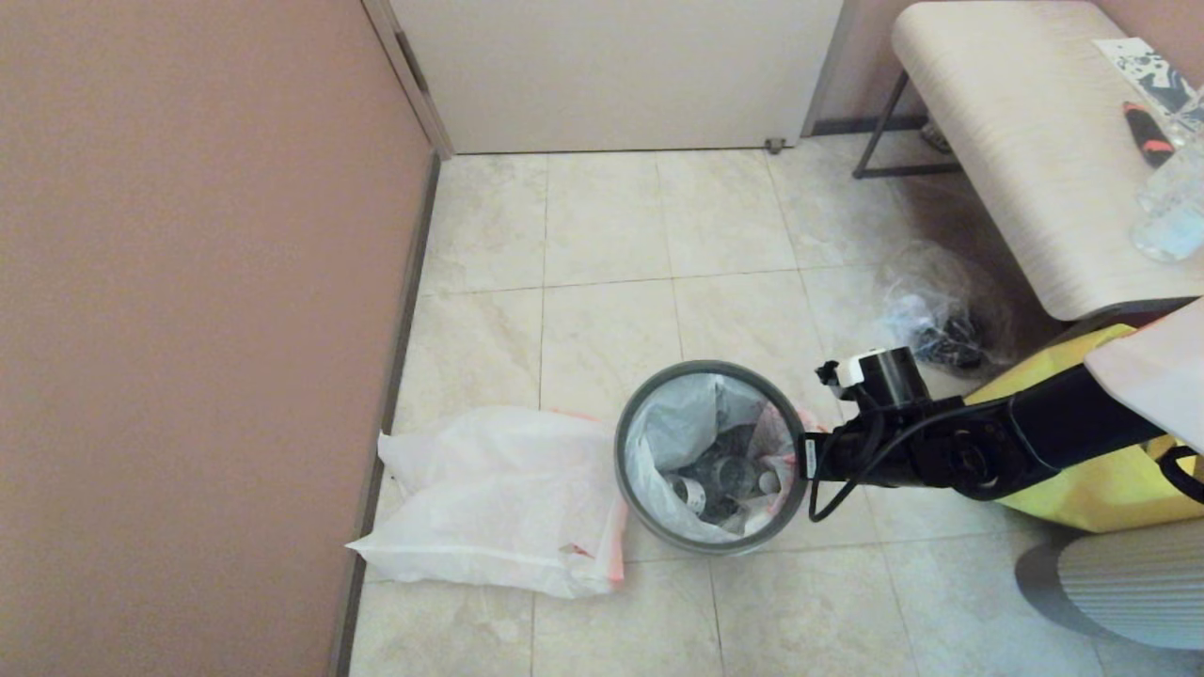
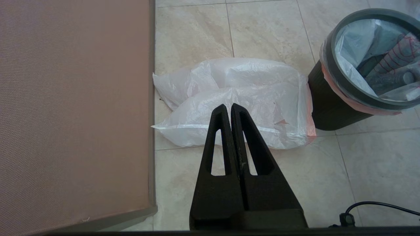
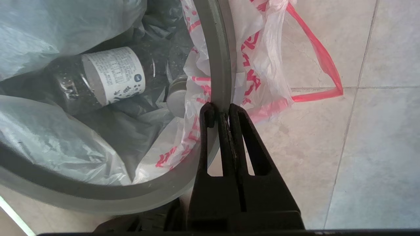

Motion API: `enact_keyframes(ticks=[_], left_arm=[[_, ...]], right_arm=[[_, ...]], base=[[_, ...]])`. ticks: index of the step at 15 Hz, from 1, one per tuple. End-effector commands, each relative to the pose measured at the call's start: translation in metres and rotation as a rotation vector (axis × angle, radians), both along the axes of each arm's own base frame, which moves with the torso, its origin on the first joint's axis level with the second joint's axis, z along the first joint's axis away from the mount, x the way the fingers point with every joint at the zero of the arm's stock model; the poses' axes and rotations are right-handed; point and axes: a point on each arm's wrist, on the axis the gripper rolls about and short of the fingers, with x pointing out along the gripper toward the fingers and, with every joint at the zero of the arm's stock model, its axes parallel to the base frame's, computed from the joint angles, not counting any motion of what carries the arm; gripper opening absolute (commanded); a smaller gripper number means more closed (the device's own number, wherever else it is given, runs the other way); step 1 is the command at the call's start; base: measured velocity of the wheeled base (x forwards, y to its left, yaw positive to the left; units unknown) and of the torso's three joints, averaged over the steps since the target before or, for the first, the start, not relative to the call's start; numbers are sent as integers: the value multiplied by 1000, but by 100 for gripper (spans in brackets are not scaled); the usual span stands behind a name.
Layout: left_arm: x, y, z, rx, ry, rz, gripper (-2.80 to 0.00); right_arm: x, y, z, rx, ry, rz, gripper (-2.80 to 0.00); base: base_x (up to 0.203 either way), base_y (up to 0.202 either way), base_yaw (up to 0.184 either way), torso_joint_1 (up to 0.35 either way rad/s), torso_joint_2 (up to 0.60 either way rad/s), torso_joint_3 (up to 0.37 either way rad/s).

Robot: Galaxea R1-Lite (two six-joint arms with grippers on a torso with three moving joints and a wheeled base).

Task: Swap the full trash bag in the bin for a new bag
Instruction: Place the trash can ring on the floor

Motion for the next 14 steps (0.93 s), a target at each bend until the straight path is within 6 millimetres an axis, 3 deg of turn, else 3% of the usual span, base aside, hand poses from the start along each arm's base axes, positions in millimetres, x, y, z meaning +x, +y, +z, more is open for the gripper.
enact_keyframes(ticks=[1,6,14], left_arm=[[0,0,0,0,-1,0,-280],[0,0,0,0,1,0,-280],[0,0,0,0,-1,0,-280]], right_arm=[[-3,0,9,1,-25,-7,-280],[-17,1,26,-2,-49,-2,-280],[-56,10,62,1,-42,49,-280]], base=[[0,0,0,0,0,0],[0,0,0,0,0,0],[0,0,0,0,0,0]])
